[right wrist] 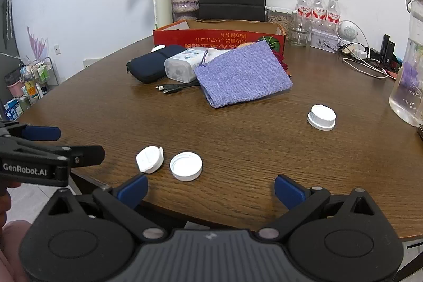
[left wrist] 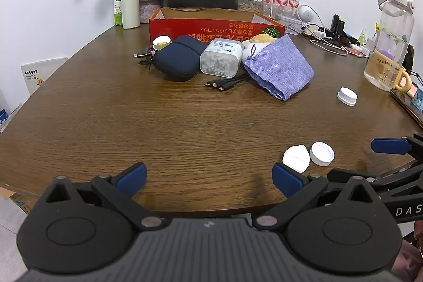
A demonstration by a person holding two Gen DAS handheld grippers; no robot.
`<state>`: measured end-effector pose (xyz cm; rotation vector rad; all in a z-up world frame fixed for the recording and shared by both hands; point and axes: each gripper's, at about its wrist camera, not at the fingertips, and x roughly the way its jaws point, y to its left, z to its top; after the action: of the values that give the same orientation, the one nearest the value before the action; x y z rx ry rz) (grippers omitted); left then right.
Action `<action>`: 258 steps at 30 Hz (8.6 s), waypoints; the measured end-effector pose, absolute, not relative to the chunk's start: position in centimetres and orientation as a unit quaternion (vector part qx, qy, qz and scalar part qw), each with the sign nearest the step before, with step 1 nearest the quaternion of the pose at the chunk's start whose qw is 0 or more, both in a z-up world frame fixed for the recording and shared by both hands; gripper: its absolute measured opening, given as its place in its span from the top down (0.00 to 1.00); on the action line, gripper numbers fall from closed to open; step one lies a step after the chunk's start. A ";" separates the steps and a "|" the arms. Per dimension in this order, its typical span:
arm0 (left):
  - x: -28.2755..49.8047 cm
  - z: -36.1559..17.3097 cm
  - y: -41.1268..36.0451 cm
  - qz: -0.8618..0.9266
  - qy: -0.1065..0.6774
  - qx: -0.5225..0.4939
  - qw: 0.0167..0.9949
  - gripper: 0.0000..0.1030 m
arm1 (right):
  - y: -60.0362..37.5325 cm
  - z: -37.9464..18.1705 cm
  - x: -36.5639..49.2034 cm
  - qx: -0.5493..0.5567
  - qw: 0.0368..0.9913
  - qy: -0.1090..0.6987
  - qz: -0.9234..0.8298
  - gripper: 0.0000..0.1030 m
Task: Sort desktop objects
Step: 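Grasp the flat white round cap with the right tool, then grasp the irregular white cap with the left tool, then carry both caps into the cardboard box and open both tools, then withdraw both tools from the box back over the table, then grasp the ridged white cap with the right tool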
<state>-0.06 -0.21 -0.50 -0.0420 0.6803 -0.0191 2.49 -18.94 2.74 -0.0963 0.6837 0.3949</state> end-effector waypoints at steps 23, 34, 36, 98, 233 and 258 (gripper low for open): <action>0.2 -1.0 -0.1 -0.014 0.346 -0.024 0.938 0.00 | -18.9 1.7 2.9 -0.050 0.919 0.337 0.198 0.10; 0.3 -1.0 -0.2 -0.018 0.349 -0.021 0.937 0.00 | -18.1 2.0 3.2 -0.058 0.919 0.318 0.225 0.49; 0.3 -0.9 -0.2 -0.019 0.349 -0.021 0.937 0.00 | -18.1 2.1 3.2 -0.058 0.919 0.316 0.228 0.54; 4.3 -1.6 -3.8 -0.087 0.309 0.014 0.947 0.73 | -17.6 2.4 5.8 -0.058 0.915 0.315 0.246 0.75; 17.8 2.7 6.5 0.046 0.230 -0.056 0.971 0.00 | -22.2 3.7 22.9 -0.067 0.928 0.328 0.166 0.00; 15.4 1.3 2.6 0.053 0.260 -0.046 0.963 0.00 | -26.6 1.9 20.2 -0.046 0.922 0.327 0.203 0.67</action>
<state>15.39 2.63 1.30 -0.0924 0.5258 0.1077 20.22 -26.57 1.94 -0.0936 0.6726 0.4168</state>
